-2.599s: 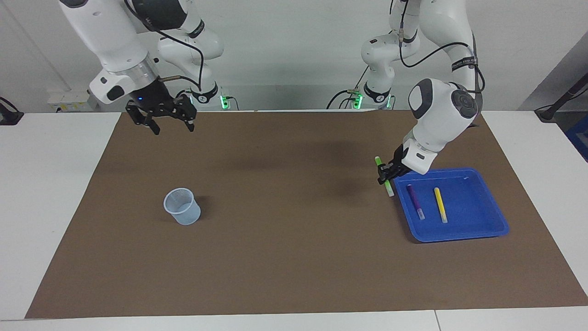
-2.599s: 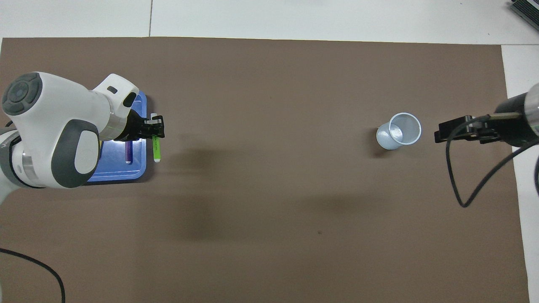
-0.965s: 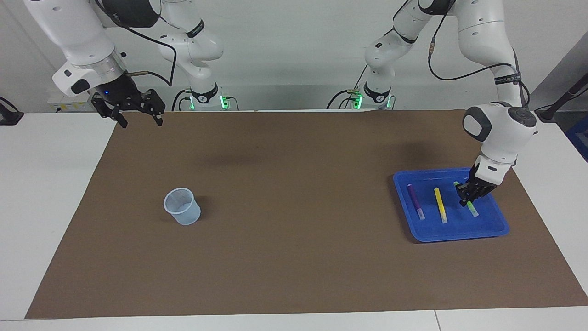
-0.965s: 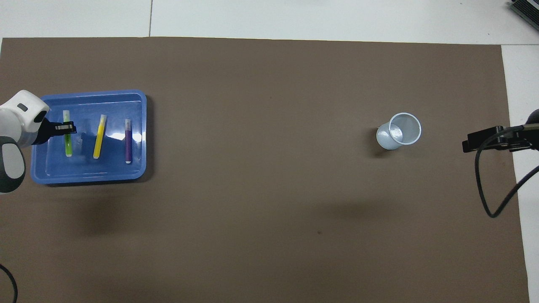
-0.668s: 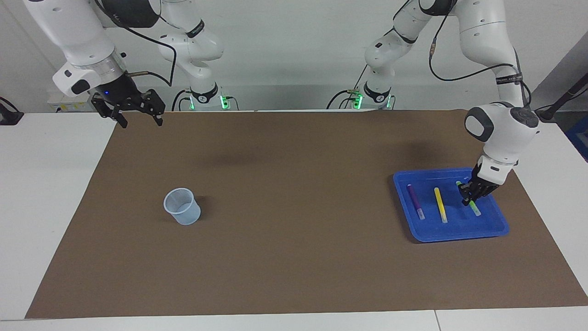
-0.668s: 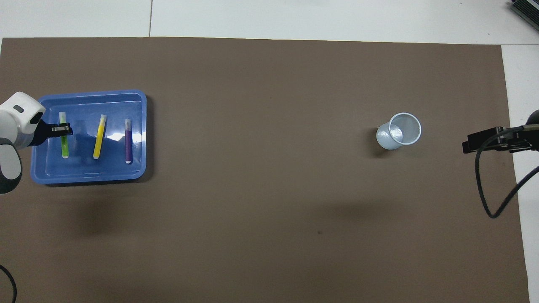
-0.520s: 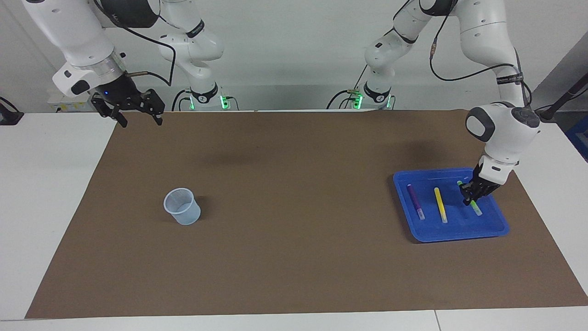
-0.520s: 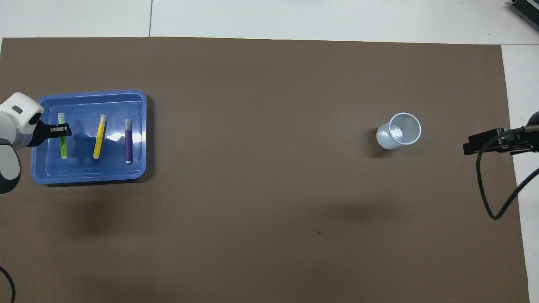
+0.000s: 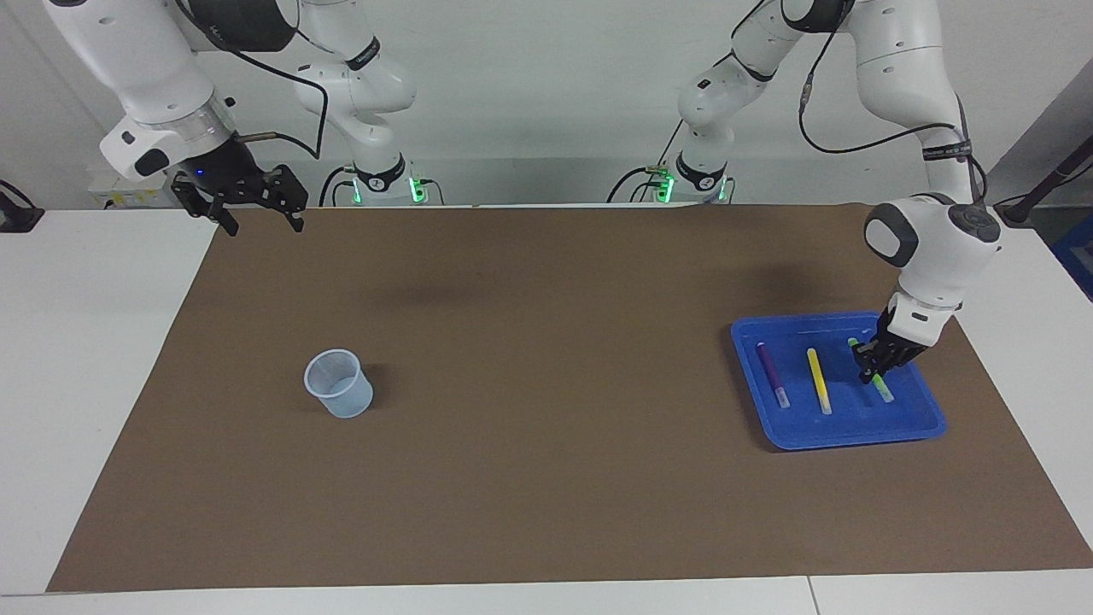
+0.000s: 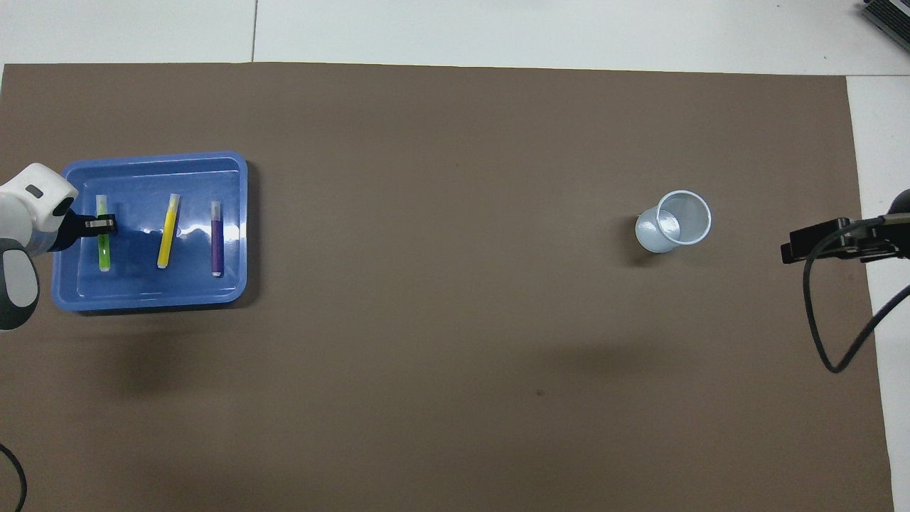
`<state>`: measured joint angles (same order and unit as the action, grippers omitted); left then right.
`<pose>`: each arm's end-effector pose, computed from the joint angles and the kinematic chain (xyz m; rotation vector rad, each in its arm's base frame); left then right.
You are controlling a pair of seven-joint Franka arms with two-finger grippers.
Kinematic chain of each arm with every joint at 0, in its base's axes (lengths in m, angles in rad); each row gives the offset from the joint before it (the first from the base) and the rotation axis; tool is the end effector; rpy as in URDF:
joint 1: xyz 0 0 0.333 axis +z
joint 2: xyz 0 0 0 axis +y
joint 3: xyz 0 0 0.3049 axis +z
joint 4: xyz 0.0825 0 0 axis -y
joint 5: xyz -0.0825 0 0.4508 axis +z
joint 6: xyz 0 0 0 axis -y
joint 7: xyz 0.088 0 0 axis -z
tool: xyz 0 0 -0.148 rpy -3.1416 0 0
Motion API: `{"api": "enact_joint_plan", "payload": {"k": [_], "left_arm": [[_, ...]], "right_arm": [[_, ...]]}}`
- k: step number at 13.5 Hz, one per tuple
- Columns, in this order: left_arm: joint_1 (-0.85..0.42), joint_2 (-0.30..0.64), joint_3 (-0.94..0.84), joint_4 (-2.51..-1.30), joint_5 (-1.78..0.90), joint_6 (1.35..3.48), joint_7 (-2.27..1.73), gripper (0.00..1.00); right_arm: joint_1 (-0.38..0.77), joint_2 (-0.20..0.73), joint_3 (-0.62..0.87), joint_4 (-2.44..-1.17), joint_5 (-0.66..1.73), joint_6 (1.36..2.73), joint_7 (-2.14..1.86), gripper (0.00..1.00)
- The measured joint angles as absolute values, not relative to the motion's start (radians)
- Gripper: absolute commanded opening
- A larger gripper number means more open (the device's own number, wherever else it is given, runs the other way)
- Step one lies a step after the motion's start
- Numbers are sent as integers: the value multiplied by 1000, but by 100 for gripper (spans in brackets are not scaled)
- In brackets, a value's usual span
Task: Right arm passes pens to left for tray arrangement
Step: 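Open the left gripper and release the green pen in the tray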
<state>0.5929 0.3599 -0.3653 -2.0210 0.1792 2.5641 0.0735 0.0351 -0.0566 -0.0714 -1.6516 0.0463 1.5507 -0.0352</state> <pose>0.6546 0.1512 0.2058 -3.1015 -0.0757 -0.3301 0.5990 -0.0157 0.5620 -3.0890 0.0015 0.0658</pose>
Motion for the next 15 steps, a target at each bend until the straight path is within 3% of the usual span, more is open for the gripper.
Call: {"api": "enact_joint_plan", "payload": {"k": [5,9,11,15], "left_arm": [[593,371,-365,-2021,189,2579,95,2],[593,371,-365,-2021,189,2579,101,28],[593,371,-365,-2021,190,2580,101,35],[593,371,-365,-2021,191,2581,102,35]], "right_arm": [[35,-79,-71,-1652,46,1550,-35,100],[36,-79,-71,-1652,46,1550,-35,100],[37,-79,-69,-1652,46,1550,-35,100],[38,-79,-44,-1652,46,1550,-35,100]]}}
